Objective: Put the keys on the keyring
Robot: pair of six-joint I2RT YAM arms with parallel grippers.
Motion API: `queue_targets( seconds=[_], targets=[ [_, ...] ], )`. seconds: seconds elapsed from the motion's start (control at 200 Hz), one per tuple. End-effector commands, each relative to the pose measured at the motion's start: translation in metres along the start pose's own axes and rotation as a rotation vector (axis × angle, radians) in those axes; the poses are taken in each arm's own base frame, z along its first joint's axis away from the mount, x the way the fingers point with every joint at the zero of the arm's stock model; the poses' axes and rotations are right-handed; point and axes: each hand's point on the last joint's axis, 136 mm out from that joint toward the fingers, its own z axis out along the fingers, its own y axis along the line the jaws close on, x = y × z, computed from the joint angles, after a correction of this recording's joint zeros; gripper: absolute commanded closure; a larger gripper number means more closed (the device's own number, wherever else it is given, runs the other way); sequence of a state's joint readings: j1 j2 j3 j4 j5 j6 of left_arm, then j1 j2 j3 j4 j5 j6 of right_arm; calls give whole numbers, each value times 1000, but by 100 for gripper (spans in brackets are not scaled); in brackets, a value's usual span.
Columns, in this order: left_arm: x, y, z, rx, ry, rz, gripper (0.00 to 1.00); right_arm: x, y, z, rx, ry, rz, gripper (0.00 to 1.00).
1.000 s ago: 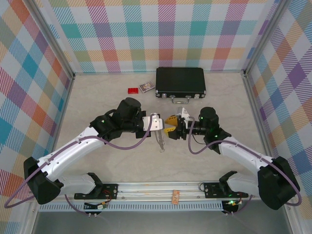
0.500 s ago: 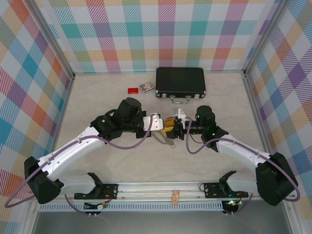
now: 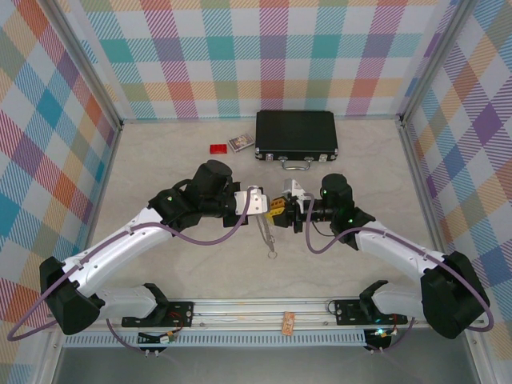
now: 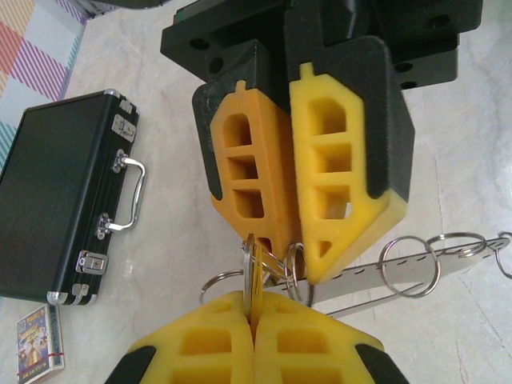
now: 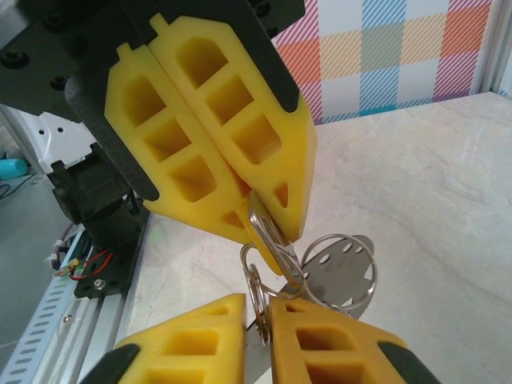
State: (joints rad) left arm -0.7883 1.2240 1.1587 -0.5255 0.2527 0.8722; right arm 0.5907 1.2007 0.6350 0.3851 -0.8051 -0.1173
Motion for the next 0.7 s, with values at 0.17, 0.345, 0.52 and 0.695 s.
queue_targets(
  seconds=[0.17,0.345,0.52,0.695],
  targets=[
    [-6,10,-9,-41,-4,11,100,-8,2,-7,55,-32,-39,100],
    [8,13,-9,-82,48,4,100,-8,-4,-17,147,-75,-43,100],
    [24,12,-9,-107,94,-16,100,-11,-10,-28,219,-106,-45,100],
    [30,6,-6,-89,103,-45,100,-16,-12,-35,254,-134,-54,100]
  ],
)
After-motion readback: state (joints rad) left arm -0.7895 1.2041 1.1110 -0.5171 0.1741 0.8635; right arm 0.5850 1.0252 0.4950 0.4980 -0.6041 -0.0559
